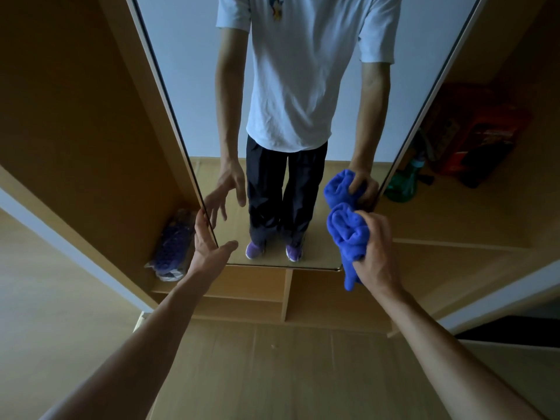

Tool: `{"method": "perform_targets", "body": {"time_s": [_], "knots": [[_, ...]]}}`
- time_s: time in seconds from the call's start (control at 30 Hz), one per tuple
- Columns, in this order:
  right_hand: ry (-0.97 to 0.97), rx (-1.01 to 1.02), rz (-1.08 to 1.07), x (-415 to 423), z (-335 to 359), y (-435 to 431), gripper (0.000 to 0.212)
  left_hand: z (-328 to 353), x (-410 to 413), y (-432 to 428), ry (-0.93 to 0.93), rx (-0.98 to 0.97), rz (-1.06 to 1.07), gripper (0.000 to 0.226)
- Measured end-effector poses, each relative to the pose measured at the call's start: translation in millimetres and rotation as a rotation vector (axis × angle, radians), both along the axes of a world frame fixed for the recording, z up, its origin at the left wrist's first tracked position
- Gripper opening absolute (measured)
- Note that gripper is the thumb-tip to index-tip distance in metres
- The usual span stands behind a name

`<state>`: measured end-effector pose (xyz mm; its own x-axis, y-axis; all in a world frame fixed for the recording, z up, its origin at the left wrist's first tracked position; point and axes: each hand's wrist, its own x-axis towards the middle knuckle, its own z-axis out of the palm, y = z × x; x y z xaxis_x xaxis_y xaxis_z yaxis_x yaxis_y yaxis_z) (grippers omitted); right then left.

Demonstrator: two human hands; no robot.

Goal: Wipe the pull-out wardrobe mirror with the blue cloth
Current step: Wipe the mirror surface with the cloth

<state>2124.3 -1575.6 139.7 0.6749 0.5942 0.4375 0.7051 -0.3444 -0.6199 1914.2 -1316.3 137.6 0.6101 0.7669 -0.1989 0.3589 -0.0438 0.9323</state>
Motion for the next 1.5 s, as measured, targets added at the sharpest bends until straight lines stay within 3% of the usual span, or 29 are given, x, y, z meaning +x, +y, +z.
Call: {"method": "perform_targets", "body": {"time_s": [0.13, 0.27, 0.37, 0.47, 0.53, 0.7, 0.83, 0.93, 1.1, 1.33, 1.5], "knots": [[0.099, 0.248, -0.055, 7.7, 11.9, 12.9, 0.030, -0.8, 0.6, -1.5, -0.006, 0.032, -0.003, 0.114], [0.025, 0.319, -0.197, -1.7, 8.2, 25.5, 0.009, -3.7, -6.5, 5.3, -0.009, 0.025, -0.014, 0.112], [0.022, 0.397, -0.278, -9.6, 1.6, 28.3, 0.012, -8.5, -10.0, 9.5, -0.015, 0.033, -0.046, 0.111], [0.071, 0.405, -0.320, -5.7, -0.7, 29.0, 0.039, -7.1, -6.3, 3.0, -0.007, 0.070, -0.034, 0.110], [0.062, 0.415, -0.335, -12.5, -4.6, 34.9, 0.045, -8.2, -4.6, 2.8, 0.007, 0.087, -0.016, 0.109], [0.082, 0.382, -0.355, -35.7, -3.7, 52.7, 0.043, -12.7, -7.9, 8.3, 0.015, 0.126, -0.040, 0.107], [0.086, 0.300, -0.251, -54.5, 10.2, 73.8, 0.040, -13.2, -9.1, 9.2, 0.017, 0.127, -0.042, 0.106], [0.101, 0.228, -0.185, -68.4, 17.1, 96.6, 0.051, -12.8, -11.1, 11.6, 0.015, 0.152, -0.059, 0.103], [-0.081, 0.126, -0.176, -106.4, 8.1, 136.4, 0.057, -10.9, -16.1, 14.7, -0.026, 0.127, -0.078, 0.090], [-0.175, -0.002, -0.128, -137.6, -1.2, 189.9, 0.073, -9.8, -21.8, 26.7, -0.132, 0.009, -0.131, 0.083], [-0.193, -0.035, -0.092, -153.2, -2.0, 212.5, 0.065, -7.2, -21.9, 30.1, -0.214, 0.014, -0.105, 0.053]]}}
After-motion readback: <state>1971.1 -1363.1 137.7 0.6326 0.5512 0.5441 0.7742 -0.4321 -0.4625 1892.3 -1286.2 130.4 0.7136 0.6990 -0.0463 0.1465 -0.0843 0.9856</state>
